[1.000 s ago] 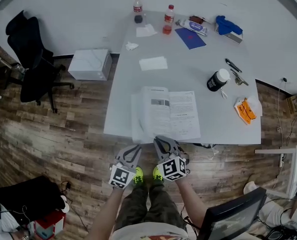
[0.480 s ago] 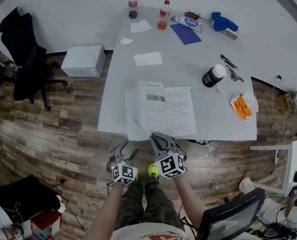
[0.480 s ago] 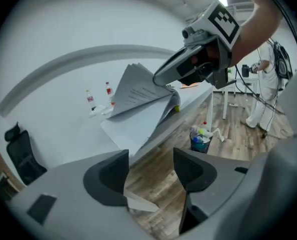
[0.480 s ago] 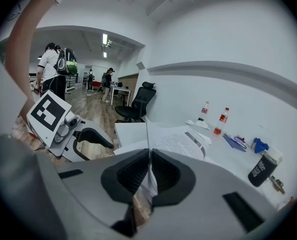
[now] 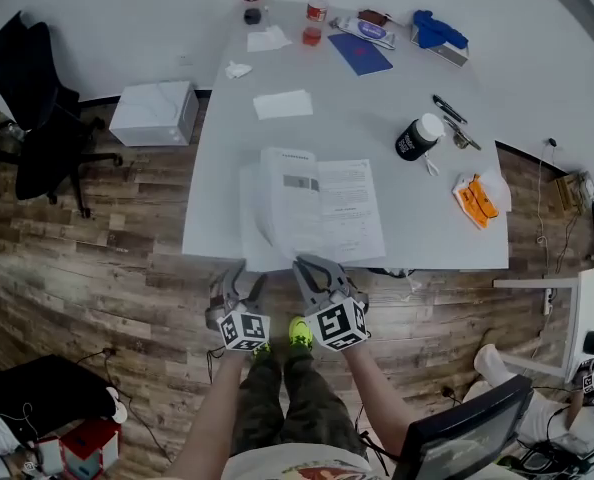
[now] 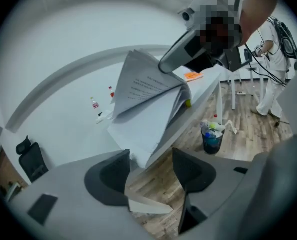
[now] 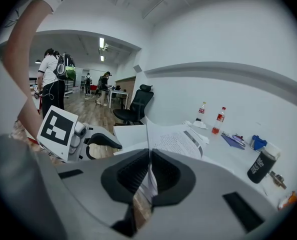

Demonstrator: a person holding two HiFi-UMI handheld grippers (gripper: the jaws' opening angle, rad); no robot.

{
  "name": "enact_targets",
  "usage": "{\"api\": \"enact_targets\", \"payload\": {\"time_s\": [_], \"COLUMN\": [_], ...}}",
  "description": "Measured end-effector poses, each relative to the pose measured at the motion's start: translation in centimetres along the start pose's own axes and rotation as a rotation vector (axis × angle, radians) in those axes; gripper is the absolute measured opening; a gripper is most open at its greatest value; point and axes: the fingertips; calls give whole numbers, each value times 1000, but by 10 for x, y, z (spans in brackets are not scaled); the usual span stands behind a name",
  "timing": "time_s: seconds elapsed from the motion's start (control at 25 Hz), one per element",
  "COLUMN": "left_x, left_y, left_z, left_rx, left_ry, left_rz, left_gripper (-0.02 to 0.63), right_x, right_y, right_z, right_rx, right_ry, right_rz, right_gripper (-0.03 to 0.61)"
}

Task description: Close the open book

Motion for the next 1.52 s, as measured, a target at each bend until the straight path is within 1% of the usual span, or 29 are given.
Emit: {"api": "enact_targets", "payload": {"time_s": [0.08, 0.16, 0.28, 0.4, 0.52, 0.6, 0.8, 1.08, 1.32, 1.52], "left_x": [-7, -11, -9, 1, -6, -14, -23, -22, -19, -30], "left_y": [-13, -24, -29, -26, -24, -29, -57, -108, -138, -159], "left_z": [-1, -1, 1, -1, -4, -4, -9, -23, -25, -24], "left_rx": [46, 73, 73, 58, 58, 65, 118, 196, 220, 251], "left_ry": [-32, -40, -13, 15, -33, -57, -73, -74, -60, -83], "left_rz": [-38, -50, -44, -20, -53, -59, -25, 46, 110, 116], "left_gripper": [249, 245, 233, 235, 233, 232, 230, 230, 230, 230], "right_x": [1, 2, 6, 9, 11, 12, 18, 27, 36, 42], "right_y": [0, -1, -2, -3, -2, -1, 0, -1, 2, 5], "right_z": [-2, -4, -7, -9, -11, -13, -19, -32, -45, -54], "right_rx": [2, 5, 10, 14, 20, 21, 23, 14, -1, -12], "right_ry": [1, 1, 4, 7, 4, 2, 4, 18, 41, 48], "right_rz": [2, 7, 23, 28, 30, 32, 44, 74, 107, 125], "right_gripper": [32, 32, 32, 32, 32, 32, 32, 32, 32, 32]}}
Point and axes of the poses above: the fingertips, and each gripper's own axes: z forward along the fingers, x to its right, y out of its underside, and after that the axes turned 7 degrees about x, right-handed
